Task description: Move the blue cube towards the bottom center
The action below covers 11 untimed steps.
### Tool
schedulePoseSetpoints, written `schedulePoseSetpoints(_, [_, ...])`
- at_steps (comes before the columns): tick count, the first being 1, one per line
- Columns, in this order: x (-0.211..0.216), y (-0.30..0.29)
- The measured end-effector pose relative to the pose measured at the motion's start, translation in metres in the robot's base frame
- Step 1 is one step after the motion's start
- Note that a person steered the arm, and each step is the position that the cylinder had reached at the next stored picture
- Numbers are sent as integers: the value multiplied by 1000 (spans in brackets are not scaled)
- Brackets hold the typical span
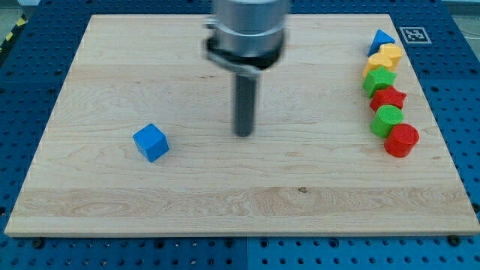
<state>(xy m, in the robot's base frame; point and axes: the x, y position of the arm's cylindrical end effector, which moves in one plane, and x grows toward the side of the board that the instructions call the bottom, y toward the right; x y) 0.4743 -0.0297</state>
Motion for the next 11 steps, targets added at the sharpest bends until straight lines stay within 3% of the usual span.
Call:
schedulePoseSetpoints(2, [0, -161])
schedulePoseSetpoints(3, [22, -179])
schedulePoseSetpoints(4, [47, -166])
schedulePoseSetpoints(6, [41, -42])
schedulePoseSetpoints(7, [40, -23])
schedulePoseSetpoints(8, [36, -56])
schedulePoseSetpoints(10, [-6, -26])
schedulePoseSetpoints(11, [27, 18])
